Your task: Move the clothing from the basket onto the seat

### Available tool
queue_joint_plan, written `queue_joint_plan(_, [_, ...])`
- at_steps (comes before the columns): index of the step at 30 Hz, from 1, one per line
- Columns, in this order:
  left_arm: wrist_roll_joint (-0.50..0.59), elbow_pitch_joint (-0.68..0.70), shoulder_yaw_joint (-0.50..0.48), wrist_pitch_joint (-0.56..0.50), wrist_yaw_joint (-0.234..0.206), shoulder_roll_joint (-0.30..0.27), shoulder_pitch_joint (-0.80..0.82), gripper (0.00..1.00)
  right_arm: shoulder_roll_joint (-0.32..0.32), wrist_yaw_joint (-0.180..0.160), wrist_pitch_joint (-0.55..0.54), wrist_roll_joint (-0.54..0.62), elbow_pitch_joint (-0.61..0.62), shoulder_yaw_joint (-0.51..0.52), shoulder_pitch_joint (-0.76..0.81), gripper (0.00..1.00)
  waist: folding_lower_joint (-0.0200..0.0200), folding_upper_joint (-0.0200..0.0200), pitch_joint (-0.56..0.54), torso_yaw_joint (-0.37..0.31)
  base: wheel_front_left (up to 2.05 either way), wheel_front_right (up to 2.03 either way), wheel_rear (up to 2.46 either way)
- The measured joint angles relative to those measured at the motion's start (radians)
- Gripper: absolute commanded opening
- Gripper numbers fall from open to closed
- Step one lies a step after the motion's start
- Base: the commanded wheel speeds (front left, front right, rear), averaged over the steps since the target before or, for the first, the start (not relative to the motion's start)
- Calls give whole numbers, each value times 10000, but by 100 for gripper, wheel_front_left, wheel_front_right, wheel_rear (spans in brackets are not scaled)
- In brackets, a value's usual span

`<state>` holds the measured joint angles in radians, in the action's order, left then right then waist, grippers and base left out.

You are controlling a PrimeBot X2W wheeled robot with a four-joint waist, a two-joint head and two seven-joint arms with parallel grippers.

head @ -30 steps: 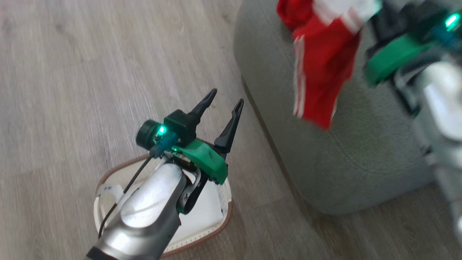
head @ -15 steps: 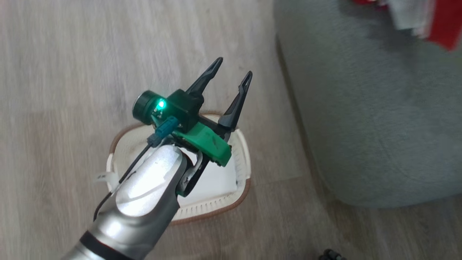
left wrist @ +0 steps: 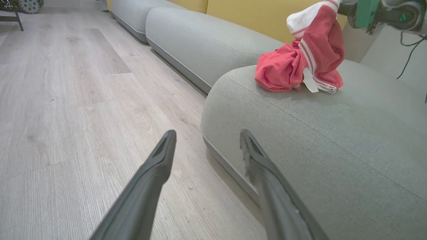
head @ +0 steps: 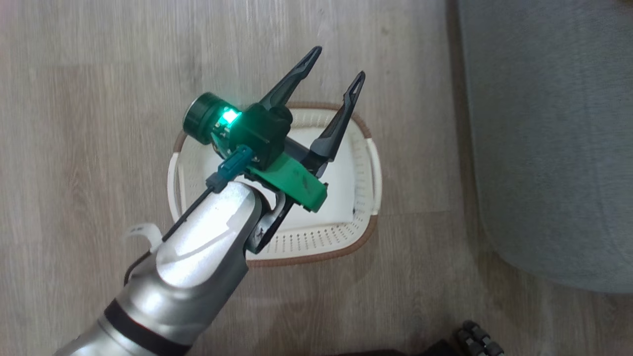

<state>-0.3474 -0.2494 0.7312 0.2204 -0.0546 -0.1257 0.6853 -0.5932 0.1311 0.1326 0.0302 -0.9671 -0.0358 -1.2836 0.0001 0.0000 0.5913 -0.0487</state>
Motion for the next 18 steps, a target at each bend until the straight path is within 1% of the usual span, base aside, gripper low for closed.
queue_joint_plan(3, [0,25,4,2,-56,-27,65,100,456,0,148,314,-522,188,28,0,1,0,296,146,0,0,0])
queue_joint_plan(6, [6,27,10,2,-75,-42,65,100,635,0,234,569,-869,280,69,0,1,0,396,232,0,0,0])
queue_joint_plan(7, [10,27,10,2,-75,-56,65,100,685,0,305,704,-1009,347,90,19,1,0,419,255,0,0,0])
queue_joint_plan(8, [10,27,10,2,-77,-71,64,100,729,0,397,788,-1120,483,112,64,1,0,419,253,0,0,0])
queue_joint_plan(9, [10,27,8,2,-88,-82,64,100,775,0,489,849,-1210,639,146,100,0,0,406,234,0,0,0])
queue_joint_plan(14, [-36,17,-8,44,-163,-102,60,100,924,0,895,1160,-1476,1030,464,100,0,1,193,91,0,0,0])
queue_joint_plan(18, [-180,15,-94,113,-163,-107,35,100,1058,0,1101,1141,-1486,1101,859,100,0,1,-71,-56,0,0,0])
